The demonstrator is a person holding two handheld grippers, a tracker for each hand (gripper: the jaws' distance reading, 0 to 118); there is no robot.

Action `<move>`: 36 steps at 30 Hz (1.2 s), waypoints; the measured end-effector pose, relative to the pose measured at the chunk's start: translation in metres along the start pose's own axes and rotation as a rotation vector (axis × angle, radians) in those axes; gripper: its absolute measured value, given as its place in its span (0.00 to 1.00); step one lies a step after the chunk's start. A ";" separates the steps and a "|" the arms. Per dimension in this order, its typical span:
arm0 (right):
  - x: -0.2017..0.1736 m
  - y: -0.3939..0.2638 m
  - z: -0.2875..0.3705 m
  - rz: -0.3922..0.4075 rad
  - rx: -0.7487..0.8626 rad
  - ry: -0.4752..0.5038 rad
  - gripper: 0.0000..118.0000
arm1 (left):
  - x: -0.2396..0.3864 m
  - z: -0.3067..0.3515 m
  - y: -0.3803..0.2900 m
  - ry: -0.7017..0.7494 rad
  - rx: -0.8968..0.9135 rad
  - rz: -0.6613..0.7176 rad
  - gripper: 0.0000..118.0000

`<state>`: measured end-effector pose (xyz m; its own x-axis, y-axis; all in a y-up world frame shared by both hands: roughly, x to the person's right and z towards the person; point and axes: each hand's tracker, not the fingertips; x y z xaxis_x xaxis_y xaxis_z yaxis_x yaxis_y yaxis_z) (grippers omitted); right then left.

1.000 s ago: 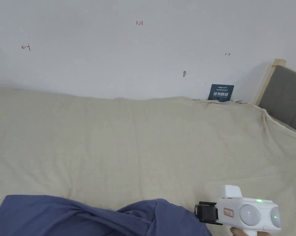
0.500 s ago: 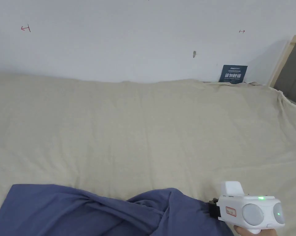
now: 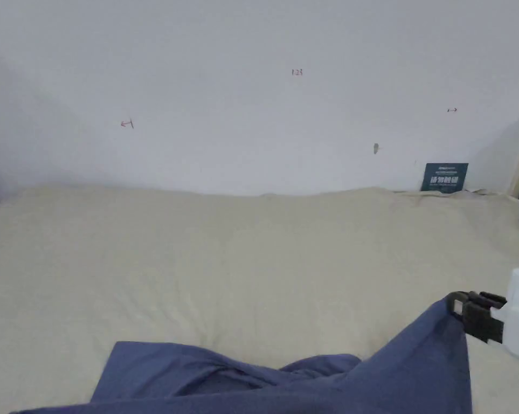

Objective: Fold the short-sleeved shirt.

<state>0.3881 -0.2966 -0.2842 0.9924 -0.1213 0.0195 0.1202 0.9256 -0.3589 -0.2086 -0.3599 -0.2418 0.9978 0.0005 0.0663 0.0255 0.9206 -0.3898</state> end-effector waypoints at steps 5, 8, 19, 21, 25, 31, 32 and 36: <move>-0.022 0.079 0.069 0.066 0.195 -0.004 0.01 | -0.003 0.030 0.090 -0.066 0.191 -0.054 0.07; -0.034 0.128 0.099 0.115 0.289 -0.022 0.01 | -0.002 0.046 0.142 -0.057 0.308 -0.082 0.06; -0.073 0.280 0.158 0.202 0.471 -0.104 0.01 | -0.016 0.075 0.289 -0.011 0.412 -0.096 0.03; -0.075 0.298 0.158 0.213 0.475 -0.121 0.01 | -0.019 0.075 0.301 0.002 0.412 -0.088 0.03; -0.079 0.318 0.154 0.216 0.496 -0.178 0.01 | -0.030 0.074 0.313 -0.036 0.397 -0.005 0.03; -0.088 0.350 0.147 0.205 0.514 -0.183 0.01 | -0.028 0.068 0.328 -0.025 0.386 -0.033 0.02; -0.092 0.355 0.147 0.215 0.524 -0.186 0.01 | -0.028 0.066 0.332 -0.028 0.389 -0.042 0.03; -0.103 0.373 0.143 0.244 0.534 -0.205 0.01 | -0.020 0.063 0.345 -0.013 0.396 -0.070 0.02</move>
<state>0.3341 0.1126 -0.2866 0.9713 0.1387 0.1933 -0.1672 0.9760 0.1398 -0.2236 -0.0179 -0.3199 0.9936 -0.0650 0.0928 0.0652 0.9979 0.0002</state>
